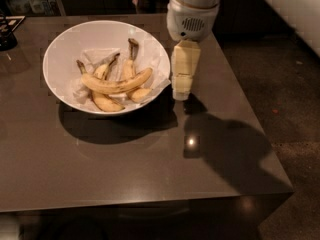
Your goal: Pick banana from white bowl
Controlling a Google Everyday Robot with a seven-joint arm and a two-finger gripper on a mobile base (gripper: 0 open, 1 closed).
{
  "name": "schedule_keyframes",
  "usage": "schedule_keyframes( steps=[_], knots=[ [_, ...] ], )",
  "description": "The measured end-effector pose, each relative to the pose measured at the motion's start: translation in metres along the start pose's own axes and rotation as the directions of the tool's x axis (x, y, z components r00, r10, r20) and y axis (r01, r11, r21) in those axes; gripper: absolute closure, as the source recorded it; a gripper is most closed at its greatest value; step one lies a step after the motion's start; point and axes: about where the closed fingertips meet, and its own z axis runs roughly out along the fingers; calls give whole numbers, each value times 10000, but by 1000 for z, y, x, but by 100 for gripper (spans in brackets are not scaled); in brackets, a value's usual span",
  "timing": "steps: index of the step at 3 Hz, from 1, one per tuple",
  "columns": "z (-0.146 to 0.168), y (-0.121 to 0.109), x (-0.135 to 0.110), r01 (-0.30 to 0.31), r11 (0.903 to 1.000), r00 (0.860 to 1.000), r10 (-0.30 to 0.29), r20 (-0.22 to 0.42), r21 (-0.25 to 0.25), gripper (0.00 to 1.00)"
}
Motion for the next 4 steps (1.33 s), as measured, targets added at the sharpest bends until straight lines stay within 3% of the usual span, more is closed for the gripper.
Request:
schedule_keyframes(
  steps=[1,2,4],
  knots=[
    [9,-11,-26,692,9971,9971,-681,346,-328,0],
    [11,-19,-34,519,9986,9962,-512,699,-80,0],
    [21,-28,-82,771,9966,9919,-738,1032,-282,0]
  ],
)
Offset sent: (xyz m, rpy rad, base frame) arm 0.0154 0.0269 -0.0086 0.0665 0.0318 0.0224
